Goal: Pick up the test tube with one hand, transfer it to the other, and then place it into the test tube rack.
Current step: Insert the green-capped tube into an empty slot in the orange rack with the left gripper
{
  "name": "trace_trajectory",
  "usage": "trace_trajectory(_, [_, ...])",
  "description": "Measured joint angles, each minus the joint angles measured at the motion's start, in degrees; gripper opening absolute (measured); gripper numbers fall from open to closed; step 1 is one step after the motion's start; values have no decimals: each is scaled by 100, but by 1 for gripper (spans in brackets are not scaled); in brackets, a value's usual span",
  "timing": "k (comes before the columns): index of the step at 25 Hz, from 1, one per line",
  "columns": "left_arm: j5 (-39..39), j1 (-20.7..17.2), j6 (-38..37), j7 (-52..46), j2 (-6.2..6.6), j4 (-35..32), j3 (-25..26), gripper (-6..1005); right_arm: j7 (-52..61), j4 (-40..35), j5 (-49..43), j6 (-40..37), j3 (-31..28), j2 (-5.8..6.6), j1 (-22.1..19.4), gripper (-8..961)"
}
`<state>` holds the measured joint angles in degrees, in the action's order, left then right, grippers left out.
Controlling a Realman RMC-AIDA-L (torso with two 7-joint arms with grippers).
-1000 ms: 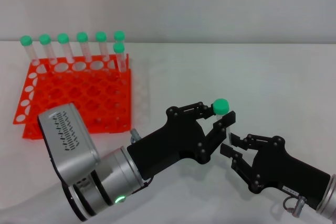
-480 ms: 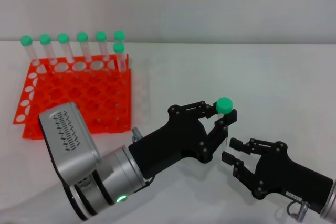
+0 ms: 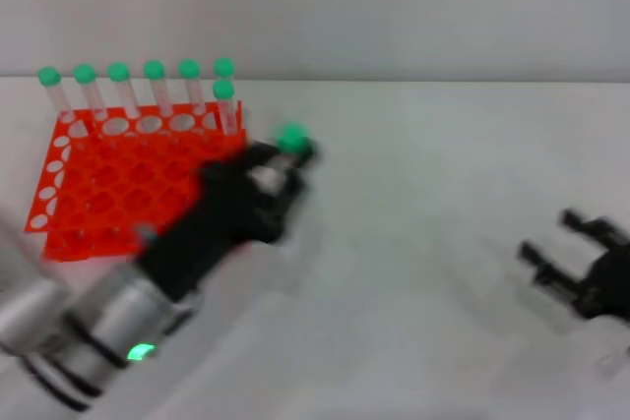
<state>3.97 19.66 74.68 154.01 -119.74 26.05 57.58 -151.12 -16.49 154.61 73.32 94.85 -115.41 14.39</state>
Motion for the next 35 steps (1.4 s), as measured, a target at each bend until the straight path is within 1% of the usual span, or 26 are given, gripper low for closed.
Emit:
trace_trajectory(1, [86,-63,77,43,0,-47,123,217,-14,131,6,29,-328,3,-5,535])
trace_trajectory(2, [236,-175,220,95,-1,-139,360,217,-26,248,3,89,-644,1,-8,565])
trace_trajectory(4, [452,-273,378,126,7,-300,685,216,-58,424,8,202,-1255,3,-15,623])
trace_trajectory(5, [452,-273,378,126,7,-300,685,216,-70,494,4,238,-1551,3,-15,652])
trace_trajectory(6, [598,-271,463,126,24,-521,1029,216,-85,534,7,256,-1763,6,-11,681])
trace_trajectory(7, [651,-248,483,125,28,-611,1162,216,-135,572,6,268,-2009,6,3,719])
trace_trajectory(9, [737,-175,493,124,30,-797,1442,216,-304,587,6,281,-2303,7,23,794])
trace_trajectory(10, [762,-128,480,123,32,-880,1557,216,-304,587,6,281,-2303,7,23,831])
trace_trajectory(11, [777,-35,452,125,35,-976,1701,216,-490,559,7,285,-2515,8,33,869])
trace_trajectory(15, [798,304,178,127,50,-1146,2041,216,-579,541,7,289,-2734,6,92,870])
trace_trajectory(20, [827,855,-574,267,71,-1166,2098,216,-594,537,1,257,-2755,3,183,870])
trace_trajectory(24, [829,1152,-980,594,69,-1169,2105,216,-594,546,-18,250,-2729,-5,242,870])
trace_trajectory(31, [825,1489,-1532,776,67,-1172,2117,215,-594,578,-35,255,-2726,-8,265,870])
trace_trajectory(35, [804,1641,-1864,778,75,-1184,2242,215,-594,582,-36,256,-2729,-8,269,870])
